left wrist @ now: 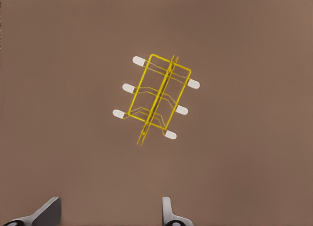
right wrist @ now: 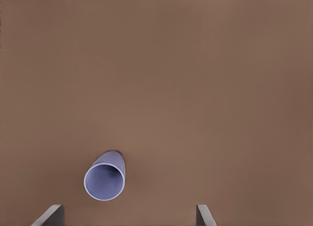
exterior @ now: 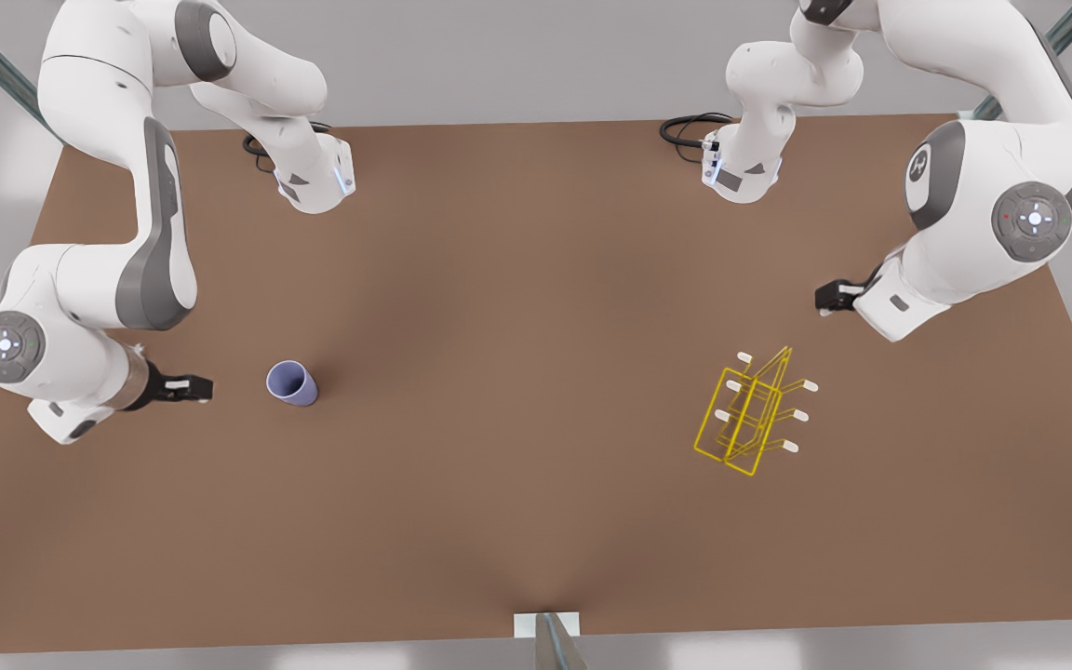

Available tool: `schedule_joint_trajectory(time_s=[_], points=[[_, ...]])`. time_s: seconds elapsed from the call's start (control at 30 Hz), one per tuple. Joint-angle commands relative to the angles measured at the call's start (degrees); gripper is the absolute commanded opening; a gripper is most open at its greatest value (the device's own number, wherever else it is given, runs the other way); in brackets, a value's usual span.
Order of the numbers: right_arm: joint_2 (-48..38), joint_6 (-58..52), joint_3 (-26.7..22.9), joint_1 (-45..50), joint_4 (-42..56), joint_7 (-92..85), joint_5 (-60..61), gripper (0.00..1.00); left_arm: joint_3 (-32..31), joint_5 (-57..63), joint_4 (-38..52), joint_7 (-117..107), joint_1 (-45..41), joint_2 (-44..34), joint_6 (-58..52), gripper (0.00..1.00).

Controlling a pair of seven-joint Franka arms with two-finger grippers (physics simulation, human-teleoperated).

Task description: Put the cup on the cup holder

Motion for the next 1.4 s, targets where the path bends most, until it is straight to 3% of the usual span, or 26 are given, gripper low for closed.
schedule_joint_trajectory(time_s=[0.0,0.3,0.4,0.5,0.63,0.73,0.8,0.9,0.97,1.37], points=[[-0.07,3.31,-0.07,0.01,0.03,-0.50,-0.02,1.00,-0.01,0.14,0.12,-2.87,0.02,0.22,2.03,1.00],[1.33,7.97,-0.16,-0.61,-2.17,0.29,-0.02,1.00,-0.63,-0.04,0.48,-2.51,-0.24,0.40,0.98,1.00],[-3.14,9.11,2.56,1.15,-10.25,7.93,3.49,1.00,-0.01,0.05,0.21,-2.60,-0.16,-0.48,-3.85,1.00],[-5.70,12.09,2.57,7.04,-16.67,14.53,4.73,1.00,0.07,0.49,0.21,-2.34,-0.16,0.05,-3.59,1.00],[-4.99,18.60,2.65,8.00,-23.26,14.53,5.25,1.00,-0.01,0.58,0.21,-2.34,0.02,0.40,-3.41,1.00],[-1.92,23.70,-1.21,7.39,-24.40,10.76,4.81,1.00,-0.01,0.58,0.21,-2.34,0.19,0.84,-3.41,1.00],[-2.27,29.85,-3.59,7.48,-30.73,6.71,5.08,1.00,0.07,0.58,0.13,-2.34,0.28,1.01,-3.41,1.00],[-3.76,33.01,-1.83,7.92,-35.65,6.88,5.25,1.00,0.34,0.67,0.21,-2.34,0.37,1.72,-2.54,1.00],[-4.64,33.02,0.37,7.92,-37.59,7.85,5.34,1.00,0.86,0.58,0.21,-2.34,0.37,1.98,-2.45,1.00],[-2.09,37.23,0.02,8.09,-43.21,7.85,4.81,0.98,0.86,0.67,0.13,-2.34,0.37,2.07,-2.45,1.00]])
